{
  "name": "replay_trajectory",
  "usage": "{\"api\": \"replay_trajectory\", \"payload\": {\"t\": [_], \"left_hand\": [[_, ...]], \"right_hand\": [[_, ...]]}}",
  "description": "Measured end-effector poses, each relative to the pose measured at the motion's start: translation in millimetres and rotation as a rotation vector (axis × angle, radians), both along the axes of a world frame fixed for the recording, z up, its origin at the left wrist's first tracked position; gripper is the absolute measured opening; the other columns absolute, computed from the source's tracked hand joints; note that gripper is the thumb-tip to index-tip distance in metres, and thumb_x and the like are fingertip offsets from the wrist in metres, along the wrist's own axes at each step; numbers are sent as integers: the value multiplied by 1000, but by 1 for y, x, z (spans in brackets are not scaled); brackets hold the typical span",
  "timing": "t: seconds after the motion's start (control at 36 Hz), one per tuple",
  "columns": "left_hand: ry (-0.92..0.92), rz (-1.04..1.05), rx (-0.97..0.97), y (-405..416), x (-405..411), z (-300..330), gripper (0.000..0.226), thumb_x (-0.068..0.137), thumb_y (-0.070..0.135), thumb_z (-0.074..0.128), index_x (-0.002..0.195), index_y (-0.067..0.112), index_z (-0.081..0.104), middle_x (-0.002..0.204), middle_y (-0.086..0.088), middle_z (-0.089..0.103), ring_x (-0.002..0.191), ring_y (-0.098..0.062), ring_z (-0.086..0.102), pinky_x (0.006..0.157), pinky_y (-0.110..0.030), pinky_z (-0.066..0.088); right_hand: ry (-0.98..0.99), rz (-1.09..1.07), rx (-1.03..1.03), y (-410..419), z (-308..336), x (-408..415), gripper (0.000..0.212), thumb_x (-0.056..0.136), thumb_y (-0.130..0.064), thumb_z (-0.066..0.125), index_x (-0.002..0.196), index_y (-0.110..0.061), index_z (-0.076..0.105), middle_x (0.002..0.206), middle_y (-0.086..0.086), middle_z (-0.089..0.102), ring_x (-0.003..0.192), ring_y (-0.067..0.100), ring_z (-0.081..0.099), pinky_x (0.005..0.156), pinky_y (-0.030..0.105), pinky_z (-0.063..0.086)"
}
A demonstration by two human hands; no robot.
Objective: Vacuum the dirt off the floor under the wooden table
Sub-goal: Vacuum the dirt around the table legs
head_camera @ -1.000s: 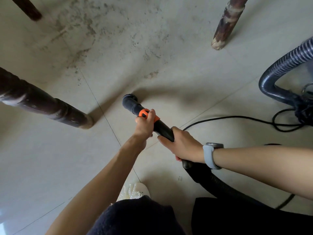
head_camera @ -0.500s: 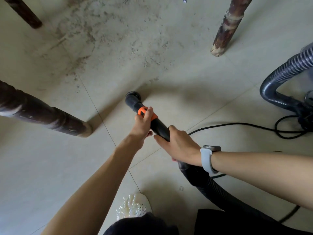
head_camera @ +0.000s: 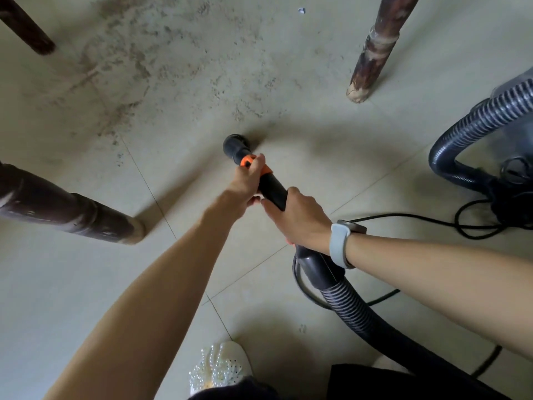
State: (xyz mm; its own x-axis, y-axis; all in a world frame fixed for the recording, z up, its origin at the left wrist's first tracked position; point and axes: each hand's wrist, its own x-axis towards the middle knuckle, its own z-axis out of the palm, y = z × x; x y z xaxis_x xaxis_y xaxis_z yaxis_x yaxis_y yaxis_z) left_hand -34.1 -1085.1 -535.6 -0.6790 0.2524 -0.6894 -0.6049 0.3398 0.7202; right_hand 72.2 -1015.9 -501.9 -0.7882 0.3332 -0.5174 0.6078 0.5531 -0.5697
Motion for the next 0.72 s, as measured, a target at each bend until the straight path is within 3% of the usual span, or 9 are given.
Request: {"api": "replay_trajectory", "payload": {"t": [0.22,0.28,0.39,0.56,0.72], "left_hand": [[-1,-113,23,2,47,-17,38,96,43,44,108,8,49,88,-7,54,82,-22,52,62,-31,40],[6,-118,15,6,47,-17,46,95,44,45,118,4,45,91,-9,53,83,-22,53,62,-31,41],[8,-110,-11,15,31,-11,48,93,47,45,119,6,47,91,-6,56,85,-22,54,62,-30,42],[33,-109,-42,26,-1,6,29,95,42,44,84,17,53,84,-5,58,86,-24,56,68,-32,40],[17,-155,-7,36,12,14,29,97,40,42,81,17,51,81,-5,55,82,-22,54,73,-35,40]], "right_hand": [[-82,-24,13,8,3,54,47,89,-60,46,93,-12,43,78,7,63,65,31,65,65,43,56],[-81,-32,-2,12,2,54,46,89,-58,47,93,-12,43,79,8,63,66,31,65,65,43,56],[-40,-39,-48,21,2,35,44,90,-54,49,92,-10,44,76,8,62,55,28,65,56,36,54],[8,-34,-50,26,0,2,43,92,-52,46,97,-9,45,72,6,60,56,29,67,55,35,54],[-17,-84,-6,29,6,15,45,92,-54,45,94,-10,45,76,8,63,57,28,65,63,38,56]]}}
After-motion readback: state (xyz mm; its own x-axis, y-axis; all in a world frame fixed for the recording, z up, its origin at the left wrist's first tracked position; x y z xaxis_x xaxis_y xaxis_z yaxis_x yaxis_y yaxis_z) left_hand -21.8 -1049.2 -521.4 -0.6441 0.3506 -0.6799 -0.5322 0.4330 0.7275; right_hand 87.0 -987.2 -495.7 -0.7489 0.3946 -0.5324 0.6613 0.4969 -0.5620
